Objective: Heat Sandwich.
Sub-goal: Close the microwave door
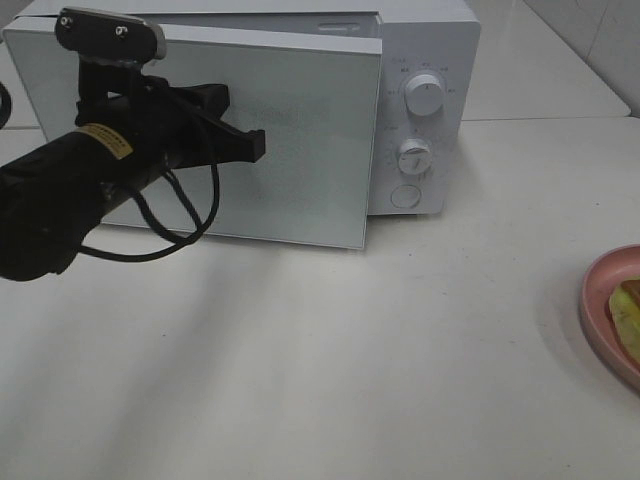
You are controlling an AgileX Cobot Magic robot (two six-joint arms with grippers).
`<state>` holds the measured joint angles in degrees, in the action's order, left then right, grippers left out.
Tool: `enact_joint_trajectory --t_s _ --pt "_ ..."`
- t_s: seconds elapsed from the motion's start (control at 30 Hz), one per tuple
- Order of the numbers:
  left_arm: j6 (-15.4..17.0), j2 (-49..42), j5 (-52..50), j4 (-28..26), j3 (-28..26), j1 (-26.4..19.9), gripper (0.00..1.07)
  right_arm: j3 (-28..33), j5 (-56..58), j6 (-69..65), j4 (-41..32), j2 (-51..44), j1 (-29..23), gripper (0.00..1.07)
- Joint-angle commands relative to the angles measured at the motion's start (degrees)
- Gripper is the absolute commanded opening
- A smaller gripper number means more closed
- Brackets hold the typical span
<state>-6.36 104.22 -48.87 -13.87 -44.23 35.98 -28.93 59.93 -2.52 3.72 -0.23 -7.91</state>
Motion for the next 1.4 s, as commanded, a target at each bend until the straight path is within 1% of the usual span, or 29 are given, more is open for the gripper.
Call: enact_joint_trajectory --t_s 0.03,0.1,0.13,0.2,0.3,0.37,0.63,0.67,0.77,0.87,1.0,1.1,1.2,1.23,1.27,1.33,1.37,1.4 --pt "-0.7 1.5 1.0 -2.2 -3.7 0.5 0.0 0.0 -0.5 0.3 0.0 -1.5 0.3 0.76" --pt "-0.7 2.5 2.0 -3.4 -5.8 0.5 0.0 0.0 -0.5 0.3 0.0 -1.5 0.3 0.76" --pt "-0.7 2.5 2.0 -3.4 -5.8 0.5 0.0 0.0 -0.5 0.3 0.0 -1.5 0.3 0.76" --pt "-0.7 3.8 3.7 -4.2 -8.5 0.5 0.0 0.0 -0.5 0.3 0.0 -1.5 0.3 0.76" --pt "-0.8 4.8 4.3 -4.2 -10.1 0.5 0.0 0.0 -0.5 0.3 0.0 -1.5 0.3 0.76" --pt "-0.8 6.0 4.7 -4.2 -12.2 0.5 0.0 0.0 -0.5 0.3 0.0 -1.5 0.3 0.76" --pt "-1.1 8.7 6.1 -4.8 -16.3 0.5 0.0 0.0 -0.5 0.3 0.0 -1.5 0.3 0.76" --pt "-2.0 9.6 6.8 -5.7 -17.8 0.5 0.0 0.0 -0.5 0.3 0.0 -1.5 0.3 0.76" --pt "-2.0 10.3 7.7 -8.1 -19.8 0.5 0.0 0.0 -0.5 0.3 0.0 -1.5 0.3 0.76" --pt "-2.0 10.4 8.7 -8.7 -20.6 0.5 0.0 0.0 -0.5 0.3 0.0 -1.5 0.3 0.76" --pt "-2.0 10.2 9.4 -8.7 -20.6 0.5 0.0 0.0 -0.5 0.3 0.0 -1.5 0.3 0.76" --pt "-2.0 9.2 10.1 -8.7 -19.4 0.7 0.0 0.0 -0.5 0.3 0.0 -1.5 0.3 0.76" --pt "-2.0 7.5 10.0 -8.9 -16.6 1.0 0.0 0.0 -0.5 0.3 0.0 -1.5 0.3 0.76" --pt "-2.1 6.1 9.9 -8.9 -14.2 1.1 0.0 0.0 -0.5 0.3 0.0 -1.5 0.3 0.76" --pt "-2.1 6.1 9.9 -8.9 -14.2 1.1 0.0 0.0 -0.5 0.3 0.0 -1.5 0.3 0.76" --pt "-2.1 4.6 10.0 -8.9 -12.0 1.1 0.0 0.0 -0.5 0.3 0.0 -1.5 0.3 0.76" --pt "-2.1 3.7 10.0 -8.9 -10.7 1.1 0.0 0.0 -0.5 0.3 0.0 -1.5 0.3 0.76" --pt "-2.1 1.7 10.1 -8.9 -8.1 1.1 0.0 0.0 -0.5 0.3 0.0 -1.5 0.3 0.76"
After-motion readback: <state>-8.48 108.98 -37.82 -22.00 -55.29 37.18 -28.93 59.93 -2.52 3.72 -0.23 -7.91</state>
